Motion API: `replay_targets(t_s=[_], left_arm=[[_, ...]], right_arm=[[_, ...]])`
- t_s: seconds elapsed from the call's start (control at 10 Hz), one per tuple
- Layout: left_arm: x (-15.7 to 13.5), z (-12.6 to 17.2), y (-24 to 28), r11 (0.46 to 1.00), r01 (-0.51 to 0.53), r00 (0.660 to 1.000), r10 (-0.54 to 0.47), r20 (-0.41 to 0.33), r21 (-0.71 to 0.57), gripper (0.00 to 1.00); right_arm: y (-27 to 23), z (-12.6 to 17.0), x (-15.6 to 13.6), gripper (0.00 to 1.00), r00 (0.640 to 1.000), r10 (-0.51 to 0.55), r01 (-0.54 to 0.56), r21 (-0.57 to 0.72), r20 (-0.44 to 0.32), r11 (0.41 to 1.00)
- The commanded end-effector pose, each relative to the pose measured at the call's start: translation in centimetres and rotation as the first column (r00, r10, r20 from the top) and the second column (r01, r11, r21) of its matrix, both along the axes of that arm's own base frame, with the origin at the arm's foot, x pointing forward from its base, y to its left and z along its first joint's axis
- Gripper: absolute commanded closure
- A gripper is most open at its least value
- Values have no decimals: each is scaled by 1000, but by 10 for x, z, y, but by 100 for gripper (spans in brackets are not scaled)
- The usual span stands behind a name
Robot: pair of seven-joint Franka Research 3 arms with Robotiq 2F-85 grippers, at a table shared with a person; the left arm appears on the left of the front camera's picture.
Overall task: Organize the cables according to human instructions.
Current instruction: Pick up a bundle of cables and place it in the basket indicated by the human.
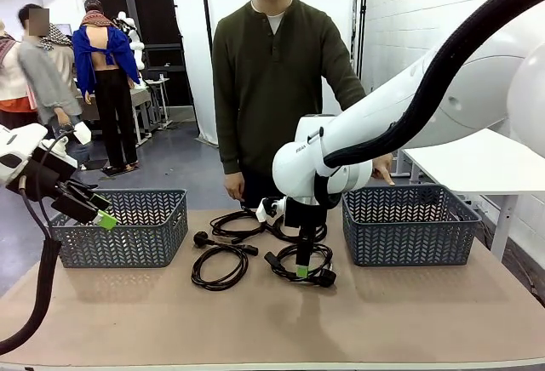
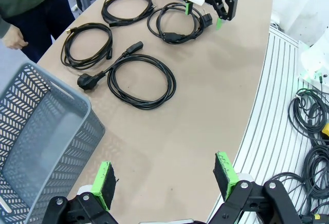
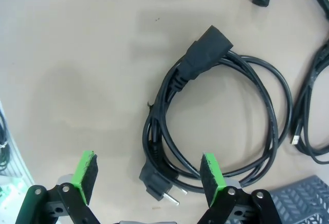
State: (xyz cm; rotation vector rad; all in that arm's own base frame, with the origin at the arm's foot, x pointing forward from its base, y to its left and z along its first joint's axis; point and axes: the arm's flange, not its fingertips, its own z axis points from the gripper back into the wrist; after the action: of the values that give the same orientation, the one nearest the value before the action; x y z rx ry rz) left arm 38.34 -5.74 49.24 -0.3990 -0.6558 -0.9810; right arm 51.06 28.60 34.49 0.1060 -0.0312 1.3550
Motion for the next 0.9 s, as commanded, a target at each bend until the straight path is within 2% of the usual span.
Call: replay_targets(t_s=[0.0,0.2,0.8], left_arm=[[3,-1,2,1000,21,1000,-21,9,-15,0],[3,-1,2,1000,21,1000,-21,9,-15,0],[3,-1,2,1000,21,1000,-21,9,-15,0]], right_arm=[[8,-9,10,0,999,-21,22,-19,44,1000],[16,-17,10,0,1000,-8,8,-15,26,1000],[30,-32,13,0,999,-9,11,-48,36,999]])
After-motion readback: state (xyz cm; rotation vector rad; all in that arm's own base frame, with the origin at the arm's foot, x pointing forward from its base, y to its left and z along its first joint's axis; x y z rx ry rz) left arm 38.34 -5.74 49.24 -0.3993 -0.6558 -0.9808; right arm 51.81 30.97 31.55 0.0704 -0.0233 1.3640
